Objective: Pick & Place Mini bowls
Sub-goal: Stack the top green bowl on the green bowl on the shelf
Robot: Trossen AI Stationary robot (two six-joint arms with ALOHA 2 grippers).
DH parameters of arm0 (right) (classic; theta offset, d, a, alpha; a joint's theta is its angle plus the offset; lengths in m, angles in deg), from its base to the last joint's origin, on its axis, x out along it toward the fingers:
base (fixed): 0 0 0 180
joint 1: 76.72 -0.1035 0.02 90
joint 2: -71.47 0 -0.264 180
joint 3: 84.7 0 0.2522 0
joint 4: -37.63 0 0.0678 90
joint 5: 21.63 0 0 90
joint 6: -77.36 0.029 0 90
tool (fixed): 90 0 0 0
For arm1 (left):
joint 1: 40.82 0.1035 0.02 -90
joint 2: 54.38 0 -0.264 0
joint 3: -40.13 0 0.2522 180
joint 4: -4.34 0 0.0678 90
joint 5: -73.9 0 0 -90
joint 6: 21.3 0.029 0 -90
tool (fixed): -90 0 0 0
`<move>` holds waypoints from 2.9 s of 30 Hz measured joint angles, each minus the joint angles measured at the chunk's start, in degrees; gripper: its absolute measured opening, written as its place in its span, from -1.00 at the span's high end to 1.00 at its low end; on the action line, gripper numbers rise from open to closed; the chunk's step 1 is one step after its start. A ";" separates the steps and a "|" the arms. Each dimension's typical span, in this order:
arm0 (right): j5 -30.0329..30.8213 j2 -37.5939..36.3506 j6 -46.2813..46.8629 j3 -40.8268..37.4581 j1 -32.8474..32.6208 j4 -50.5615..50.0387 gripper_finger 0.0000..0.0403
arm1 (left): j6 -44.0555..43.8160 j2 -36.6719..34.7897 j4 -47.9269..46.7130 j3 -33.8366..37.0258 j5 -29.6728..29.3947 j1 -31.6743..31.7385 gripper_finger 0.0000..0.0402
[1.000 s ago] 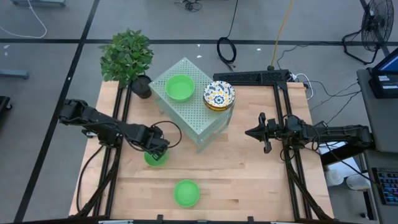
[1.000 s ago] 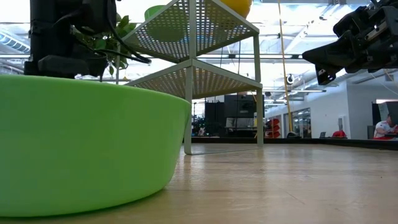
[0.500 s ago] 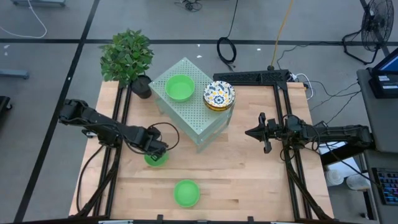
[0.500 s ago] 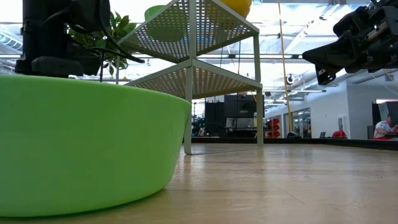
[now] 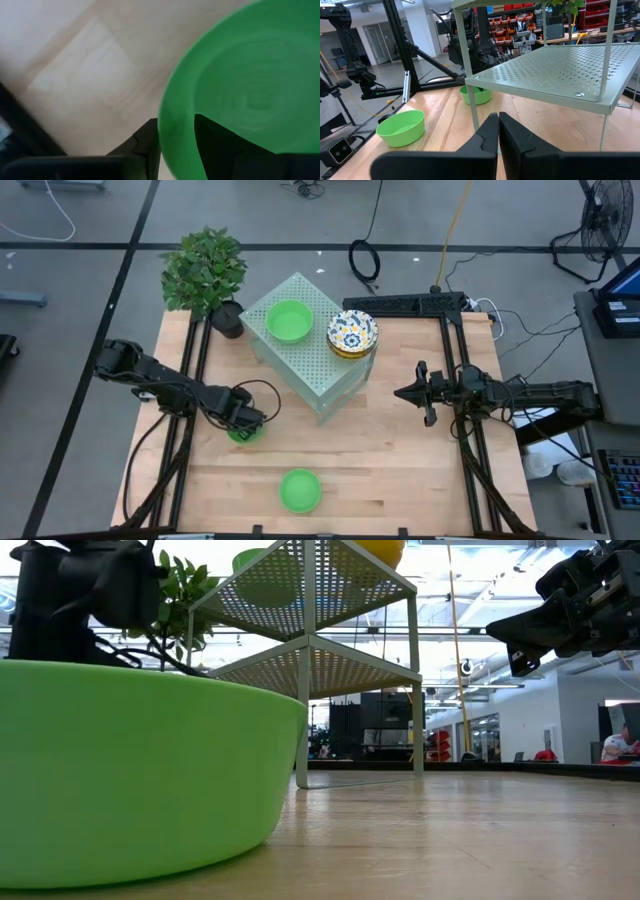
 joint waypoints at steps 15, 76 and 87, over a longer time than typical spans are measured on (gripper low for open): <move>0.06 0.00 0.00 0.00 0.02 0.00 1.00 | 10.45 -0.02 18.68 0.00 2.51 0.01 0.40; 0.09 0.00 0.00 0.00 0.02 -0.02 1.00 | 13.57 -0.15 14.66 -6.27 -1.84 0.92 0.40; 0.07 -0.01 0.00 0.00 0.00 -0.02 1.00 | 14.44 1.33 15.10 -6.23 -2.22 0.92 0.40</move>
